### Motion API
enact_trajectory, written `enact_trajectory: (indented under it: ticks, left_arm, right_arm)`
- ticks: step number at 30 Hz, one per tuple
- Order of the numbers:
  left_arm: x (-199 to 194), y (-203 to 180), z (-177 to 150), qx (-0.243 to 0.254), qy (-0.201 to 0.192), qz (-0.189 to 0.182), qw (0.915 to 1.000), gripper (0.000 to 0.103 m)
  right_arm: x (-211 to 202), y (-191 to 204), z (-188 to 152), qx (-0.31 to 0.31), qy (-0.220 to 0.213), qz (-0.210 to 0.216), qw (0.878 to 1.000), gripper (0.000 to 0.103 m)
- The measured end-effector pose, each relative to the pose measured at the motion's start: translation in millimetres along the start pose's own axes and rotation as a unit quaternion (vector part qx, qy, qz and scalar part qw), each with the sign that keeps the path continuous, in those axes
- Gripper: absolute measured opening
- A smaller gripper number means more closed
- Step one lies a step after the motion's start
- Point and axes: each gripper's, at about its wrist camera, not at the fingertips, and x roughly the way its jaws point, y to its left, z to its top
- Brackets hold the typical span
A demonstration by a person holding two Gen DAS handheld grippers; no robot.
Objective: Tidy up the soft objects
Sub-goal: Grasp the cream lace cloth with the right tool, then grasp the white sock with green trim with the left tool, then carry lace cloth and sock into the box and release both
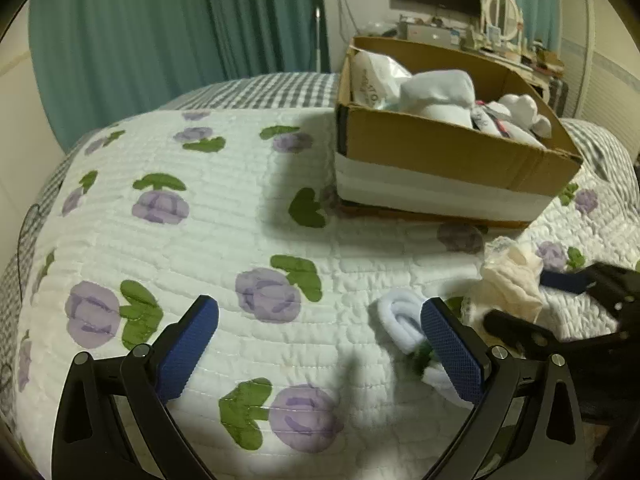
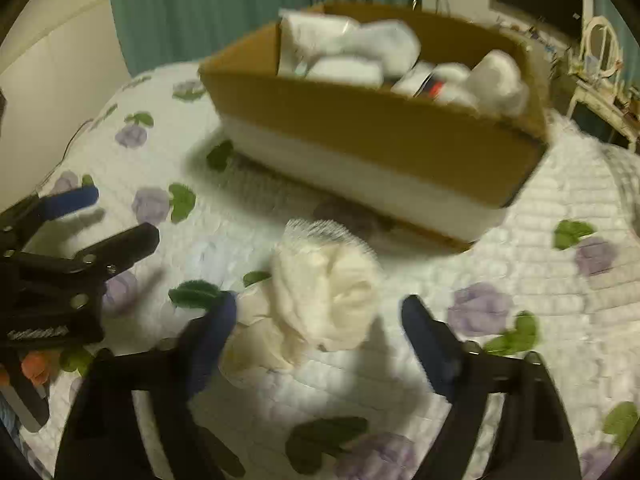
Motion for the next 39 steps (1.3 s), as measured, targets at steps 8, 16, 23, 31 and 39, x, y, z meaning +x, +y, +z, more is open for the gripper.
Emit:
enact_trajectory:
  ticks: [8,16,23,31,39]
  left_arm:
    - [6,-25,-7,0.029,0.015,-0.038,0.9988,0.102]
    - [42,-52,-15,0.056,0.080,-0.097,0.9904,0.044]
    - [23,-42,-11,0.037,0.057,-0.118,0.9907,0.027]
    - [-34,-42,8,0.065,-0.003,-0.098,0.9931,0.025]
    - [-100,-49,47,0.080,-0.079,-0.099,0.9888,0.025]
  right_arm:
    - [-31,-12,-1,0.014,-0.047,-0.050,0.998,0.018]
    - [-35,-10,5,0.002,-0.049,-0.066,0.997,0.018]
    - [-35,-9,2,0.008,-0.052,-0.073,0.996,0.018]
    - [-73,-4,-1,0.002,-0.072,-0.084,0.994,0.018]
    - [-143,3,11,0.000,-0.124,-0.095,0.988,0.018]
